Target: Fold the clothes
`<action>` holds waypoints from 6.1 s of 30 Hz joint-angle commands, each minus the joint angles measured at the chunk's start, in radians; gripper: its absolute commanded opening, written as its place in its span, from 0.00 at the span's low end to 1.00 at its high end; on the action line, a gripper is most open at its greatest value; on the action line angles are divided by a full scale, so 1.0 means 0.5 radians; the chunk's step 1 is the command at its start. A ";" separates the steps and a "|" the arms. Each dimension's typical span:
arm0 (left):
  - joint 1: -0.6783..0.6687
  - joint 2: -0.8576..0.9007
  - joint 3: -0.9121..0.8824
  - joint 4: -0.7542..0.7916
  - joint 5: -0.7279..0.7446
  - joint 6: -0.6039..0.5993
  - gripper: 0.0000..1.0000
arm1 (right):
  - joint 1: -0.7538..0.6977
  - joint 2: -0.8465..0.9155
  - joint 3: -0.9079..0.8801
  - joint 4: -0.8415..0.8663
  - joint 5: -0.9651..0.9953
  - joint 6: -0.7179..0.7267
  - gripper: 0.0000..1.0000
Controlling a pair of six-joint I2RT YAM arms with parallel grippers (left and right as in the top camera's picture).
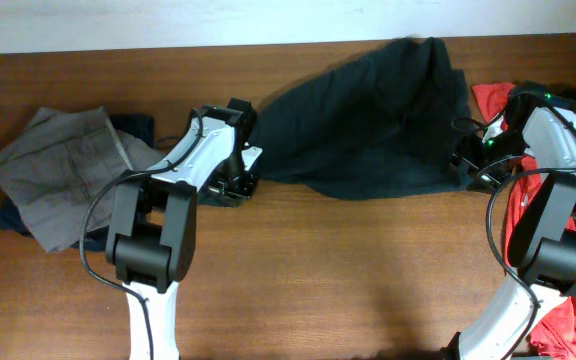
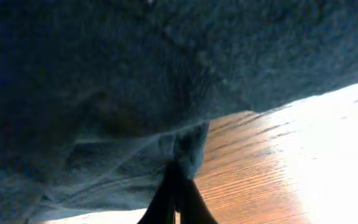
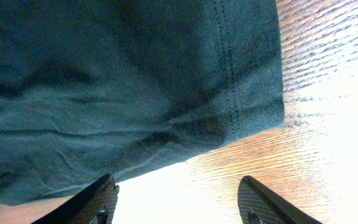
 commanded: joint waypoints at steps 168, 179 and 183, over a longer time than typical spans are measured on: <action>0.215 -0.603 0.511 -0.414 -0.516 -0.266 0.01 | -0.135 -0.387 -0.698 0.312 -0.470 -0.388 0.61; 0.215 -0.603 0.511 -0.423 -0.516 -0.266 0.01 | 0.195 -0.386 -0.698 0.371 -0.339 -0.365 0.21; 0.215 -0.609 0.514 -0.430 -0.518 -0.266 0.00 | 0.218 -0.424 -0.695 0.354 -0.385 -0.369 0.06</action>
